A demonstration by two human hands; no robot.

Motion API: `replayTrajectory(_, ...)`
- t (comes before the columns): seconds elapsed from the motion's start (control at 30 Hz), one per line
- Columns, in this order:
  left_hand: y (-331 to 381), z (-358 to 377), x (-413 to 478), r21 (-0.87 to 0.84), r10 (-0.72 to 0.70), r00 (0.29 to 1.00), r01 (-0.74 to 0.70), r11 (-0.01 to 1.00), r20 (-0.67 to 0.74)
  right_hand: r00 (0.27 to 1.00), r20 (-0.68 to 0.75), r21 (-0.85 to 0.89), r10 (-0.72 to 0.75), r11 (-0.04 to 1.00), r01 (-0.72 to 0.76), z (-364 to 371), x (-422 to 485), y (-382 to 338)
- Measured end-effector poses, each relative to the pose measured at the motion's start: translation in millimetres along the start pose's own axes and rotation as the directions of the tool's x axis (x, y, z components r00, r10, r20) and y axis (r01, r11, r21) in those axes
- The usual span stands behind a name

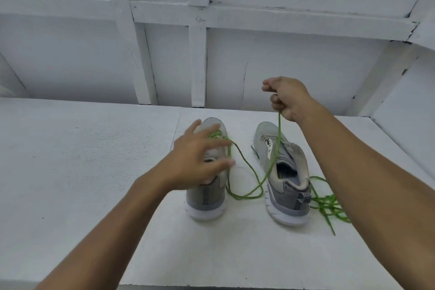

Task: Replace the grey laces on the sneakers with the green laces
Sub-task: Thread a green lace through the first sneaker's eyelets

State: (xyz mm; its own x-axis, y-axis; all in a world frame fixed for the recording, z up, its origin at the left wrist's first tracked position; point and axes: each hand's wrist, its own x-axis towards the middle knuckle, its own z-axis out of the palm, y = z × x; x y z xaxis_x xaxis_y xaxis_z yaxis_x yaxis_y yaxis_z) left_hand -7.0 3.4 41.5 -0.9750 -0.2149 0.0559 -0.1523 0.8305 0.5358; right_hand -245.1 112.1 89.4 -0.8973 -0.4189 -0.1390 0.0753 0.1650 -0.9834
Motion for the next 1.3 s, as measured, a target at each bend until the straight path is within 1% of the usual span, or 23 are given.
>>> replayTrajectory(0.03,-8,0,4,-0.045,-0.064,0.991,0.059,0.997,-0.117,1.0,0.008,-0.082,-0.016,0.996,0.017,5,-6,1)
replayTrajectory(0.07,-16,2,9,-0.098,-0.144,0.963,0.125,0.987,-0.226,0.999,0.024,-0.192,-0.027,0.981,0.031,12,-11,3)
replayTrajectory(0.1,-23,4,13,-0.154,-0.236,0.925,0.197,0.968,-0.298,0.999,0.044,-0.302,-0.025,0.952,0.037,20,-17,5)
replayTrajectory(0.13,-29,7,17,-0.206,-0.32,0.889,0.264,0.942,-0.327,0.997,0.069,-0.385,-0.014,0.922,0.04,28,-23,9)
replayTrajectory(0.2,-38,16,22,-0.272,-0.416,0.859,0.341,0.9,-0.299,0.987,0.155,-0.433,0.034,0.9,0.037,44,-34,16)
replayTrajectory(0.23,-40,21,22,-0.29,-0.43,0.857,0.352,0.89,-0.282,0.978,0.206,-0.458,0.035,0.887,0.064,52,-38,21)
replayTrajectory(0.27,-42,24,22,-0.312,-0.438,0.855,0.351,0.883,-0.277,0.968,0.252,-0.517,0.011,0.847,0.125,58,-41,25)
replayTrajectory(0.33,-43,29,22,-0.349,-0.448,0.843,0.34,0.873,-0.299,0.952,0.303,-0.629,-0.051,0.74,0.24,68,-45,34)
replayTrajectory(0.43,-46,33,20,-0.384,-0.457,0.822,0.322,0.865,-0.34,0.914,0.385,-0.645,-0.13,0.671,0.367,80,-53,46)
replayTrajectory(0.53,-48,39,18,-0.488,-0.495,0.798,0.298,0.821,-0.345,0.881,0.425,-0.637,-0.209,0.622,0.455,91,-55,56)
replayTrajectory(0.63,-46,44,16,-0.64,-0.563,0.762,0.264,0.722,-0.321,0.857,0.436,-0.669,-0.273,0.539,0.512,97,-59,61)
replayTrajectory(0.7,-45,46,16,-0.721,-0.609,0.735,0.244,0.649,-0.299,0.826,0.456,-0.68,-0.33,0.47,0.563,98,-65,64)
replayTrajectory(0.77,-46,49,16,-0.783,-0.645,0.714,0.224,0.58,-0.273,0.811,0.453,-0.679,-0.37,0.447,0.583,99,-69,69)
replayTrajectory(0.9,-48,53,16,-0.877,-0.712,0.671,0.193,0.439,-0.209,0.816,0.425,-0.7,-0.392,0.43,0.57,103,-70,81)
replayTrajectory(0.97,-49,56,16,-0.888,-0.714,0.671,0.184,0.421,-0.2,0.813,0.417,-0.71,-0.406,0.413,0.57,103,-69,86)
replayTrajectory(1.03,-49,57,17,-0.888,-0.704,0.679,0.171,0.427,-0.208,0.809,0.415,-0.717,-0.415,0.398,0.572,104,-70,88)
replayTrajectory(1.17,-52,57,20,-0.89,-0.693,0.693,0.169,0.423,-0.198,0.783,0.434,-0.734,-0.445,0.329,0.594,104,-70,89)
replayTrajectory(1.3,-55,60,20,-0.879,-0.696,0.688,0.186,0.44,-0.203,0.755,0.451,-0.733,-0.476,0.285,0.618,106,-70,90)
